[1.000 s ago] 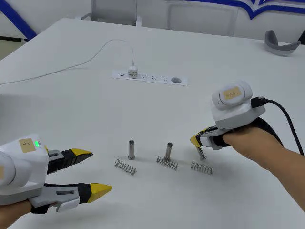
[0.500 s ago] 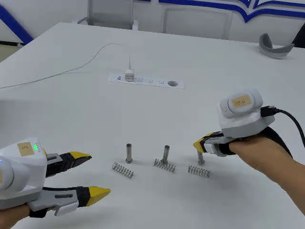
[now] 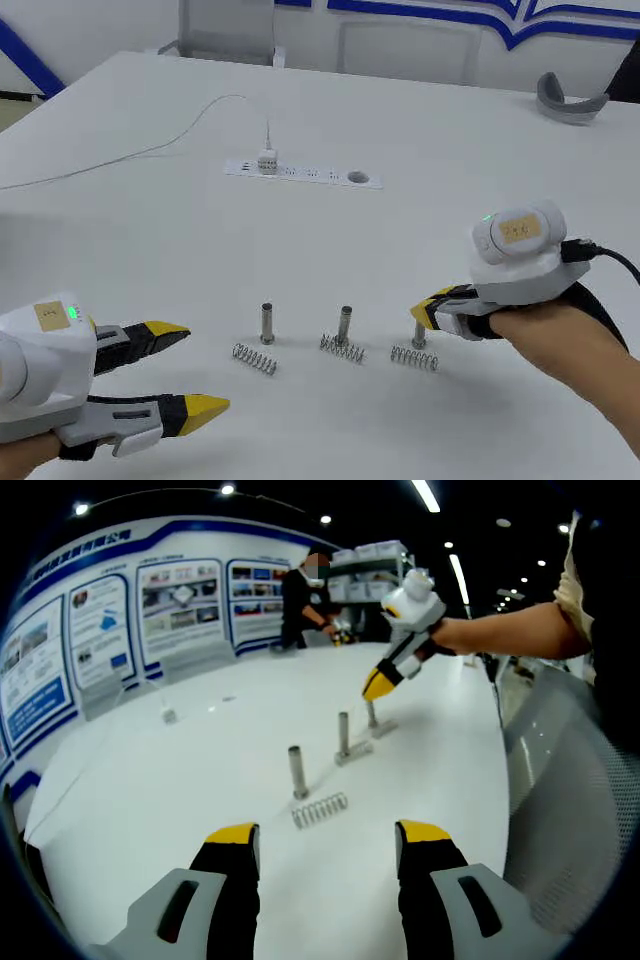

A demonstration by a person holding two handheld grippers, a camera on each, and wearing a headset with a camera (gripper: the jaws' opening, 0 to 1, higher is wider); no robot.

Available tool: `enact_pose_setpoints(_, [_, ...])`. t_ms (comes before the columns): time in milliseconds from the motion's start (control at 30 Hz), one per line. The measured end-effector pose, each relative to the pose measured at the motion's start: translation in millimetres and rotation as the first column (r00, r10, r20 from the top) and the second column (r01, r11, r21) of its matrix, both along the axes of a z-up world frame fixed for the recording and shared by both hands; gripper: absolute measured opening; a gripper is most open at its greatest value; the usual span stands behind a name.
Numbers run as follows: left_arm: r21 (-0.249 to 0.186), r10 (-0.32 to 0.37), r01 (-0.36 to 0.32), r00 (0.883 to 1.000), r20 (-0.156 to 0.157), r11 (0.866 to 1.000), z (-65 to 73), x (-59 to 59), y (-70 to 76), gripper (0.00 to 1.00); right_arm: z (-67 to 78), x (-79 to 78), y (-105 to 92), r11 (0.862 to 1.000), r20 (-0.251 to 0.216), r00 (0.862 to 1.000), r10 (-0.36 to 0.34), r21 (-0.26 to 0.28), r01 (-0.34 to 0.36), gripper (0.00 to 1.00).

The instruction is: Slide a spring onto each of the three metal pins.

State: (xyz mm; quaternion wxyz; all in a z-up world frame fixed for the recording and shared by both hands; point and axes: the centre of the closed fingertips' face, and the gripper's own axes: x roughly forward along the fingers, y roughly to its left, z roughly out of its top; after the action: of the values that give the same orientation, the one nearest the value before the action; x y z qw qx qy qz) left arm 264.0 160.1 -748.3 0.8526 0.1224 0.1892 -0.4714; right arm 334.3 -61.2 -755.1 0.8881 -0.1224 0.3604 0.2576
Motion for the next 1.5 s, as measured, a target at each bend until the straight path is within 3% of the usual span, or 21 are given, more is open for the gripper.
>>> enact_pose_setpoints(933, [0.001,-0.007,0.007,1.0,0.002,1.0,0.0,-1.7,-3.3,0.55,1.9,-5.3,-2.4,1.0,0.036,0.999,0.013,-0.006,-0.013,0.11])
enact_pose_setpoints(1500, [0.002,-0.009,0.009,1.0,0.004,1.0,1.1,-0.7,-3.8,0.55,20.0,-11.1,-5.8,0.999,0.087,0.996,0.032,0.003,-0.032,0.13])
